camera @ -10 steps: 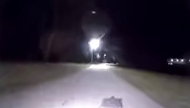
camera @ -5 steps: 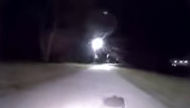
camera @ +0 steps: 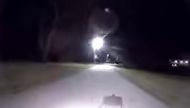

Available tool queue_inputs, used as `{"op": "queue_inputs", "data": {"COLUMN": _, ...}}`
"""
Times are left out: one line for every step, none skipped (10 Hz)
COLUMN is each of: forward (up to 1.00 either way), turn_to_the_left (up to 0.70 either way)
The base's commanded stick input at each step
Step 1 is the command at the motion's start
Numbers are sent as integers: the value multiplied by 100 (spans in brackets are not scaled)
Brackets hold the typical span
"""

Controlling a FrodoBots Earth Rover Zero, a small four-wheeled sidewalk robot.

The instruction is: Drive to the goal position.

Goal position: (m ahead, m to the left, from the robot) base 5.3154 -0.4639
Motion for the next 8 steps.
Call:
{"op": "queue_inputs", "data": {"forward": 70, "turn_to_the_left": 0}}
{"op": "queue_inputs", "data": {"forward": 70, "turn_to_the_left": 0}}
{"op": "queue_inputs", "data": {"forward": 70, "turn_to_the_left": 0}}
{"op": "queue_inputs", "data": {"forward": 70, "turn_to_the_left": 0}}
{"op": "queue_inputs", "data": {"forward": 70, "turn_to_the_left": 0}}
{"op": "queue_inputs", "data": {"forward": 70, "turn_to_the_left": 0}}
{"op": "queue_inputs", "data": {"forward": 70, "turn_to_the_left": 0}}
{"op": "queue_inputs", "data": {"forward": 70, "turn_to_the_left": 0}}
